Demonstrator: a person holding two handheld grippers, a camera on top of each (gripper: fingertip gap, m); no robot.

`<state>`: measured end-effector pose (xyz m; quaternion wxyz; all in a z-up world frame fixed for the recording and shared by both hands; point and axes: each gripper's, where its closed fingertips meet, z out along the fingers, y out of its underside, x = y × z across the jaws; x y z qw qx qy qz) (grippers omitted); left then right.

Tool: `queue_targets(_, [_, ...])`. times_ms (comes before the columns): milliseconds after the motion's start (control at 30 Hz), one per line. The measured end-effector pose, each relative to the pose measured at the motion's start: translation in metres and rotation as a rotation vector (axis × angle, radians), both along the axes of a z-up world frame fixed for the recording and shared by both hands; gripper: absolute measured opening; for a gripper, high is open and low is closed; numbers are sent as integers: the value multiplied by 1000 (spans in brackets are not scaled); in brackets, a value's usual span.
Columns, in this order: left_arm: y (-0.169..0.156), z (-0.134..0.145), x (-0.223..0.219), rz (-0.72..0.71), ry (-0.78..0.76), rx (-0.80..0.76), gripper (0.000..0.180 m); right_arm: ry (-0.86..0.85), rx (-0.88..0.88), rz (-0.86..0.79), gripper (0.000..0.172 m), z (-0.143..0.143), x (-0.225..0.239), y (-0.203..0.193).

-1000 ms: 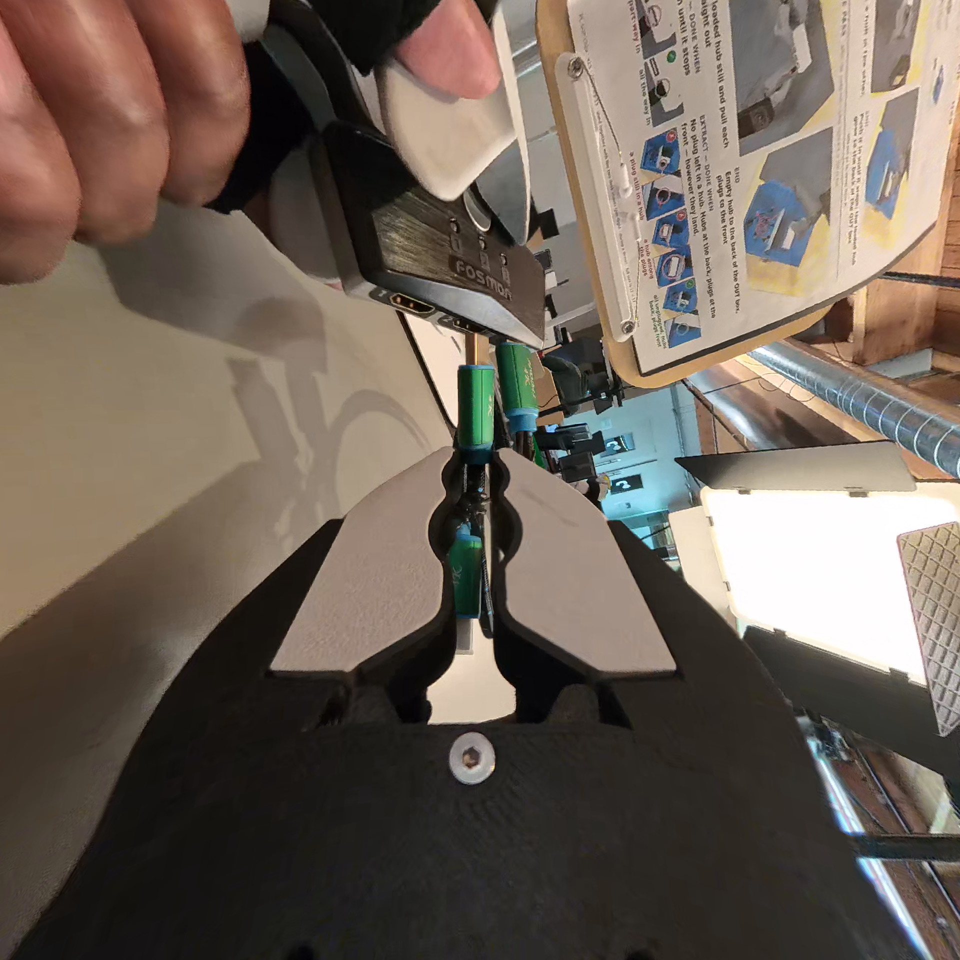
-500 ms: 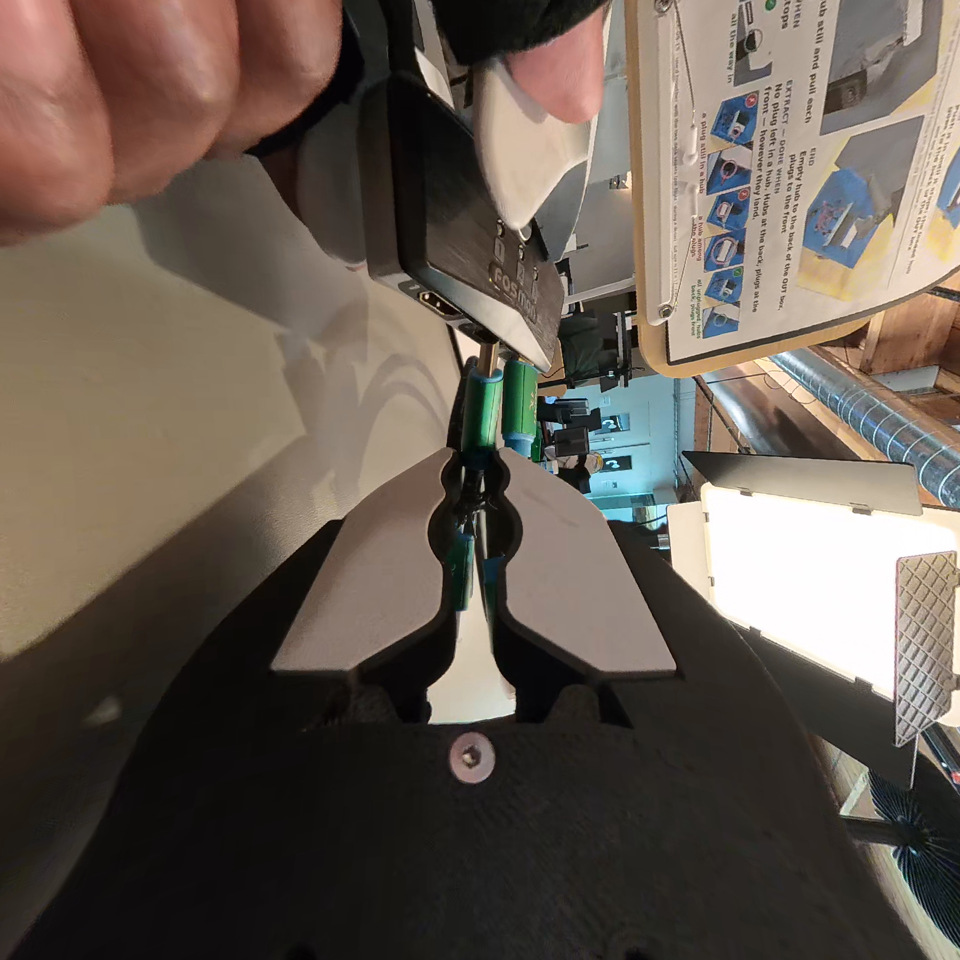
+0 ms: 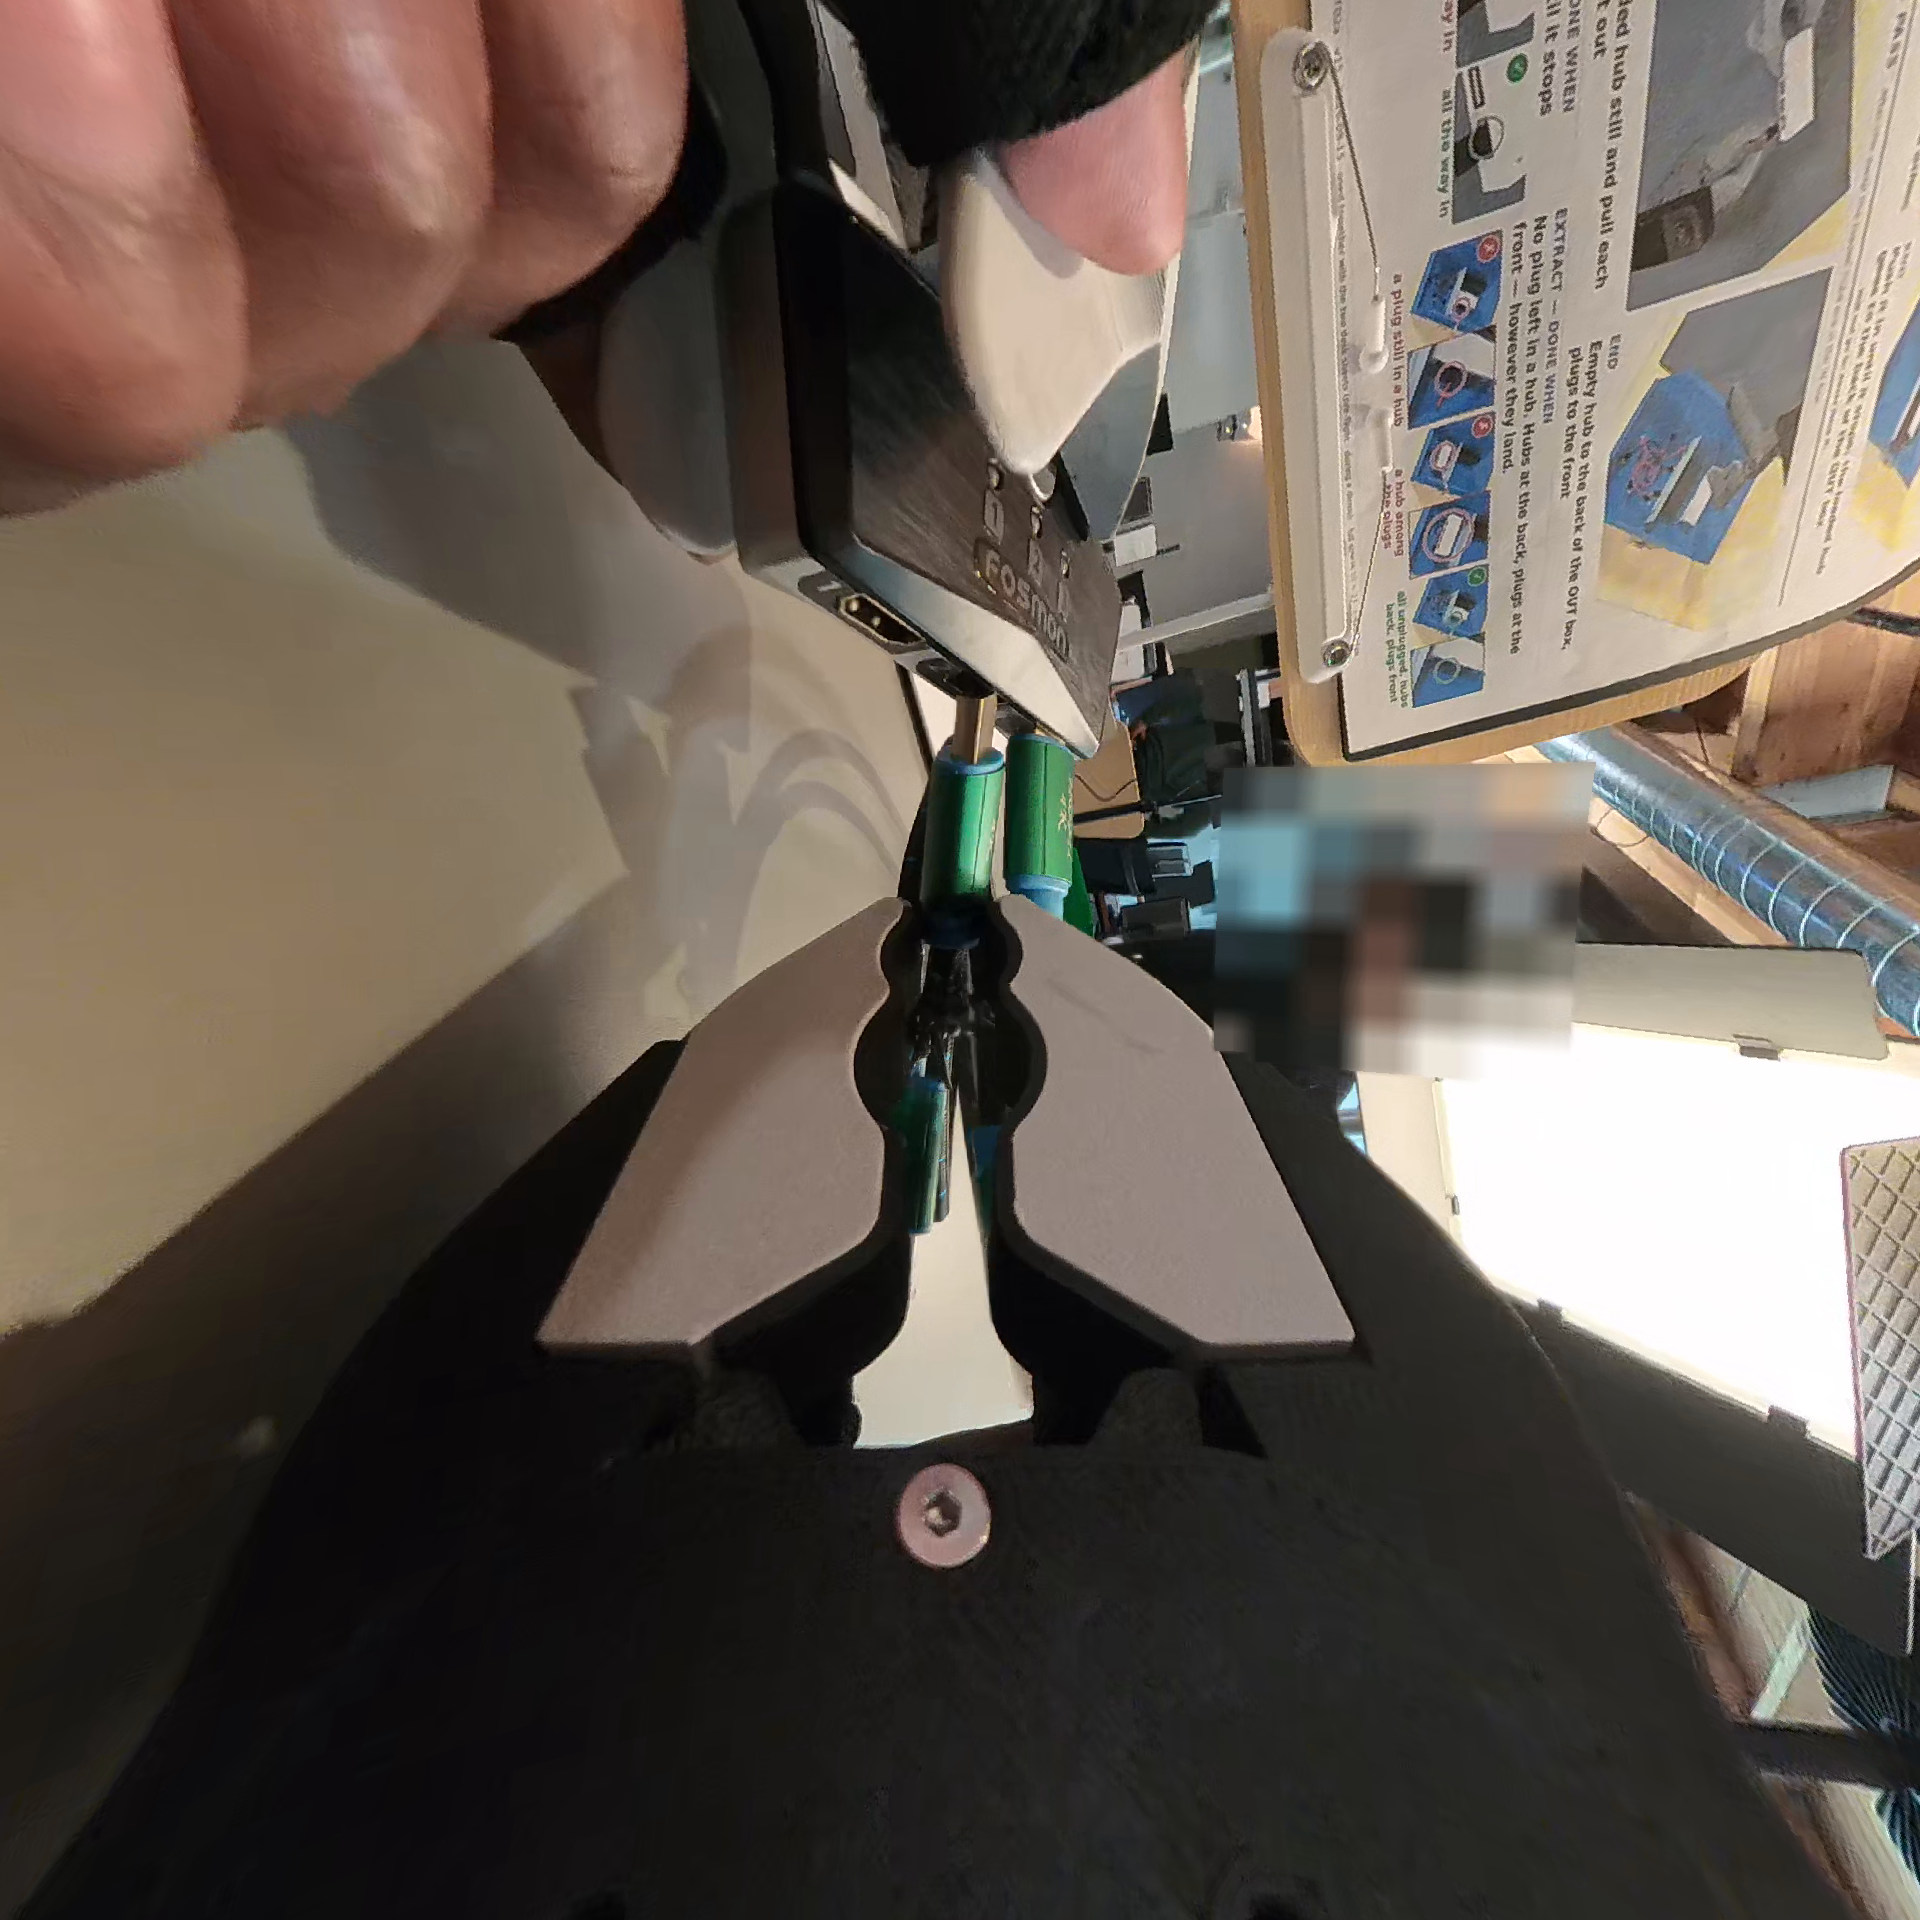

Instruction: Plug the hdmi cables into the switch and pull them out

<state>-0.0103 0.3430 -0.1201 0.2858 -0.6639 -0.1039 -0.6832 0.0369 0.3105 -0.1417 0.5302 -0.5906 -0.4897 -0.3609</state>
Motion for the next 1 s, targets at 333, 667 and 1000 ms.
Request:
queue_targets(333, [1, -2, 4, 24, -20, -27, 21, -30, 15, 8, 10, 1, 5, 3])
queue_targets(667, [3, -10, 4, 58, -54, -110, 21, -108, 20, -71, 10, 0, 7, 2])
queue_targets(1000, [0, -10, 6, 19, -113, -140, 21, -134, 31, 3, 12, -3, -1, -2])
